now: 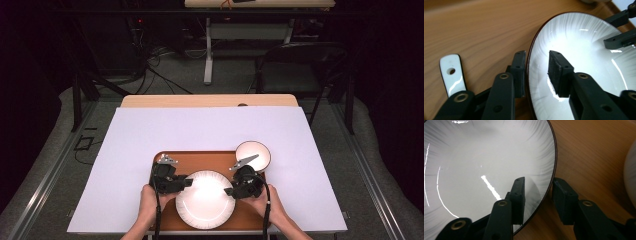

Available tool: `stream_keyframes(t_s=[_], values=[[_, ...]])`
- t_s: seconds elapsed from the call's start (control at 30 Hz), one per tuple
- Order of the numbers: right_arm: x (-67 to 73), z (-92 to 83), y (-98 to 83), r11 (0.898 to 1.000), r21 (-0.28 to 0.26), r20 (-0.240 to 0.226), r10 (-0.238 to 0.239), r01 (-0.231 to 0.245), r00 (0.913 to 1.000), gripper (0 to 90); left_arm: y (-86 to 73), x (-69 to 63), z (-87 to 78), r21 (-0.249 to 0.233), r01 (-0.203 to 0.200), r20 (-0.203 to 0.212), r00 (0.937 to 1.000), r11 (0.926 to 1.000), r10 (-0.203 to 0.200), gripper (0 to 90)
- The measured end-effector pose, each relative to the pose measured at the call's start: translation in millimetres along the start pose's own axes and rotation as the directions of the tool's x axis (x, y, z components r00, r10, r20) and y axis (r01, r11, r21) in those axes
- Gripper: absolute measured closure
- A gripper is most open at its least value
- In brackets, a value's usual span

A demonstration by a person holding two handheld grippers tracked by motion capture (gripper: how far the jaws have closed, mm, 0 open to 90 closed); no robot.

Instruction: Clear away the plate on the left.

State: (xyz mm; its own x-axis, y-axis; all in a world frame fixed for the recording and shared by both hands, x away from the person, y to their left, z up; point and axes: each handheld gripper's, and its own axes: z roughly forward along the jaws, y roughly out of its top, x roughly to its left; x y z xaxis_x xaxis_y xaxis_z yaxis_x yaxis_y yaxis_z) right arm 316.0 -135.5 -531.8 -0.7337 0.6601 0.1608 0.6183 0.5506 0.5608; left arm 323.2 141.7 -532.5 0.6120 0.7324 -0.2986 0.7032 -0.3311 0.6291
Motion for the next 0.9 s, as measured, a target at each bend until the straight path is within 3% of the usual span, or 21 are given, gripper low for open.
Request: stream_keyframes(t_s=[0.17,0.4,0.63,0.9], values=[[-0.1,-8.7,-1.0,1.0,-0.02,0.002,0.002,-0.002,1.0,43.5,2.7,-6.2,-9.4,-0.024,-0.045,-0.036,0.9984,0.9987,0.044,43.0],[2.1,-22.9,-3.7,0.996,-0.068,0.004,-0.06,0.06,0.9982,20.0,4.3,-5.7,-26.0,-0.038,-0.119,-0.034,0.9924,0.9921,0.118,28.6],[2.1,-38.1,-8.3,0.991,-0.103,0.017,-0.085,0.086,0.9963,13.8,1.2,-2.0,-43.1,-0.06,-0.133,-0.047,0.9903,0.9893,0.131,21.4],[-5.1,-59.3,-18.8,0.987,-0.131,0.048,-0.085,0.09,0.9952,4.7,-1.9,2.0,-54.5,-0.049,-0.139,-0.074,0.9881,0.9891,0.135,16.2]])
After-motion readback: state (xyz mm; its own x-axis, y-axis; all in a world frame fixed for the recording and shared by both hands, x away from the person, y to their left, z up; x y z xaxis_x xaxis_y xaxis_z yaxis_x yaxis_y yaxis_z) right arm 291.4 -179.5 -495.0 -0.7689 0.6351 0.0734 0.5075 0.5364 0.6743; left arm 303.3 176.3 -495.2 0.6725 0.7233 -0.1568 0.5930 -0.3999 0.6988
